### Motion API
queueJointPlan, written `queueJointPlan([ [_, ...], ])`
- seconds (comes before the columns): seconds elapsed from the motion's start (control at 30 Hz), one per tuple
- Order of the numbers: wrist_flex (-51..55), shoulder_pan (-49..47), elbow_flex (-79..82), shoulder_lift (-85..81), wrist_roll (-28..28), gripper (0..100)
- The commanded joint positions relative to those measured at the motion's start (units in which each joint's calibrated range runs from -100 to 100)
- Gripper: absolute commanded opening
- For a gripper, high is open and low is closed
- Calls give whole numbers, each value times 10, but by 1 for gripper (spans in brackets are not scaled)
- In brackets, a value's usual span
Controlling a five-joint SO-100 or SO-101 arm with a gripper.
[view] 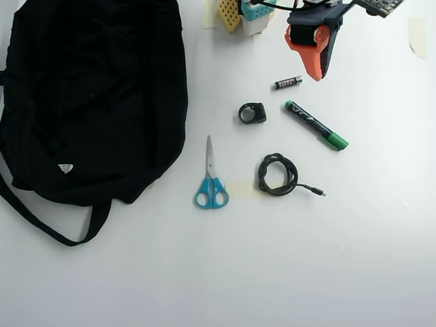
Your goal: Put the green marker into the black bag
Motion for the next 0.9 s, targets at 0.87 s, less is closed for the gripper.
queueJointPlan([
  [0.87,114,-92,-161,50,-52,2],
])
